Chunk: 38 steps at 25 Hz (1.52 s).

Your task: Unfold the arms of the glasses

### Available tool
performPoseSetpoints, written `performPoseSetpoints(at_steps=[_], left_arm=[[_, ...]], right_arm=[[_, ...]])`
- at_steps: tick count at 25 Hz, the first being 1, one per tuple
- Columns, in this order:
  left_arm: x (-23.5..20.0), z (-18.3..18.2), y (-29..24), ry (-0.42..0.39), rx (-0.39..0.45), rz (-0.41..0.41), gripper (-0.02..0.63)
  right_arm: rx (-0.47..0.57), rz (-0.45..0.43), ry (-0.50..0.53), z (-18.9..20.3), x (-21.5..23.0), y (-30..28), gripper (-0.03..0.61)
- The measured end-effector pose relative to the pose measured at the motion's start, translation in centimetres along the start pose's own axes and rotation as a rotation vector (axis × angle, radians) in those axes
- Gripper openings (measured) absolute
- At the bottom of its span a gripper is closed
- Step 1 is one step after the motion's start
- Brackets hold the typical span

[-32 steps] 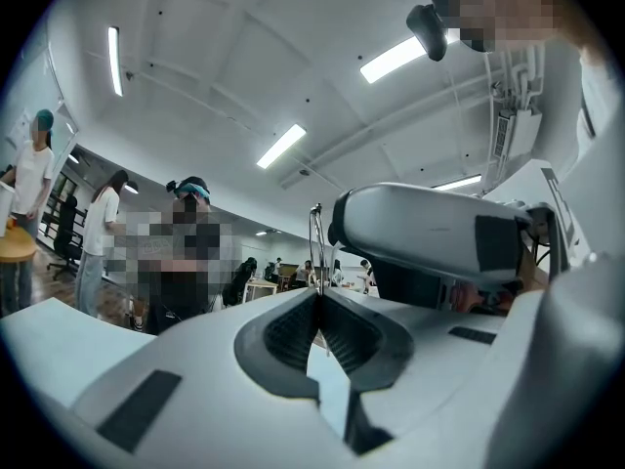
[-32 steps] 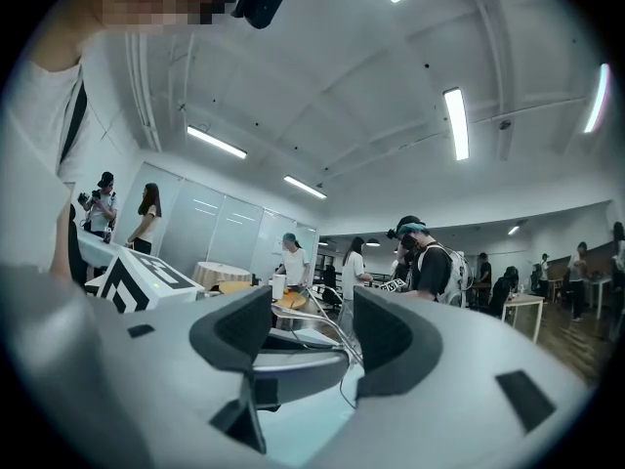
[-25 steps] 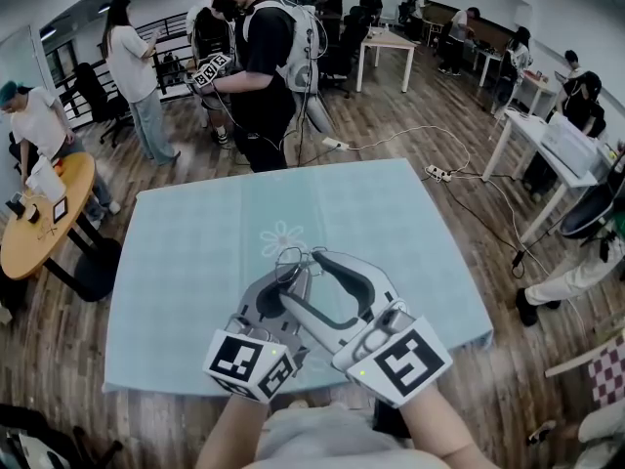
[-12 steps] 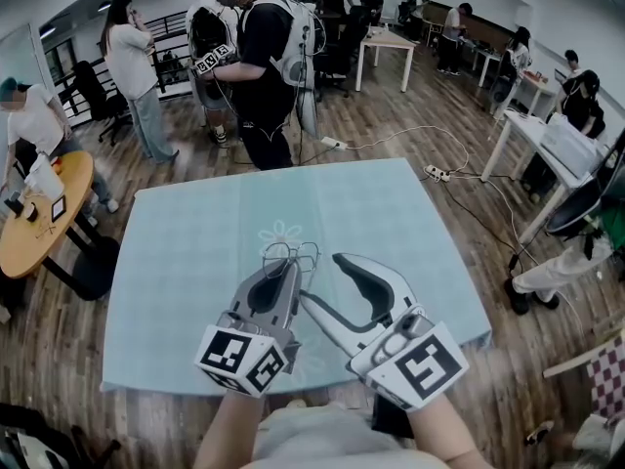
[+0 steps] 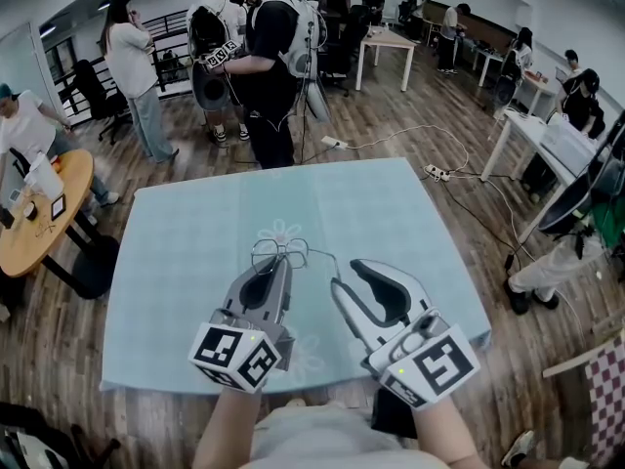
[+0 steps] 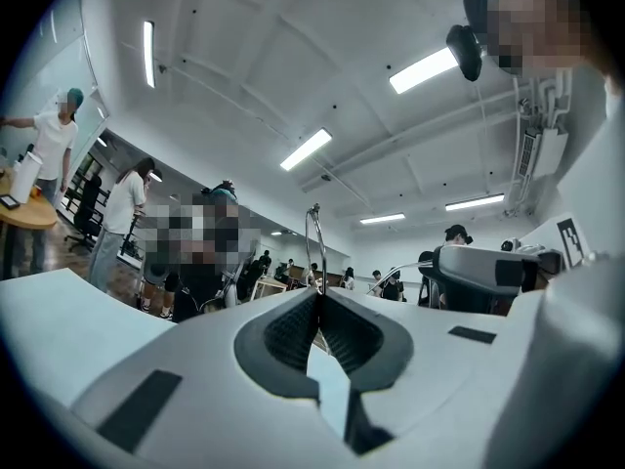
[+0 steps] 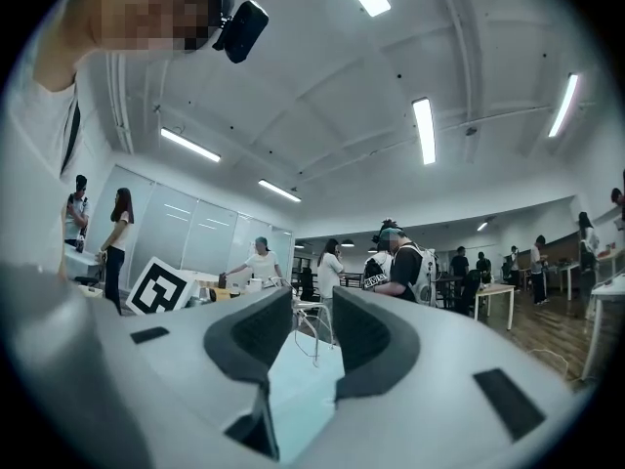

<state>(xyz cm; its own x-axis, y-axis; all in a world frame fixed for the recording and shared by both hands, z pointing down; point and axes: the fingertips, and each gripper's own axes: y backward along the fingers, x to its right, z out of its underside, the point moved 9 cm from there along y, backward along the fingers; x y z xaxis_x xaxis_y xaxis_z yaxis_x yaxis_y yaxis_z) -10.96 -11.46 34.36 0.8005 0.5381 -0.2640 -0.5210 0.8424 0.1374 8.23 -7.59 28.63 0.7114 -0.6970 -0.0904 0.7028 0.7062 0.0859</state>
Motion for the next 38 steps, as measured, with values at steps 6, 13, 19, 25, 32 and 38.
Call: performPoseSetpoints(at_steps=[6,13,19,25,32,38], left_arm=[[-0.3,-0.1,0.1,0.009,0.011,-0.007,0.009],[-0.4,0.0,0.2,0.021,0.02,-0.01,0.009],[-0.4,-0.3,0.5,0.066,0.035,0.0,0.009],[-0.7,-0.1,0.5,0.135,0.047,0.02,0.009],[-1.0,-0.2,0.5,0.145,0.056,0.019,0.009],[-1.2,0.1,0.5,0.157,0.063,0.013,0.009]], right_arm=[[-0.017,0.05,-0.007,0.6,0.9,0.7,0.098],[-0.036,0.092,-0.02,1.5,1.7,1.4,0.075],[-0.051,0.125,-0.036,1.9,2.3,2.1,0.069],[-0.055,0.135,-0.051,2.2,2.7,2.4,0.069],[-0.022,0.07,-0.038,1.6,1.9,2.3,0.144],[-0.03,0.022,-0.021,1.9,1.2,2.3,0.192]])
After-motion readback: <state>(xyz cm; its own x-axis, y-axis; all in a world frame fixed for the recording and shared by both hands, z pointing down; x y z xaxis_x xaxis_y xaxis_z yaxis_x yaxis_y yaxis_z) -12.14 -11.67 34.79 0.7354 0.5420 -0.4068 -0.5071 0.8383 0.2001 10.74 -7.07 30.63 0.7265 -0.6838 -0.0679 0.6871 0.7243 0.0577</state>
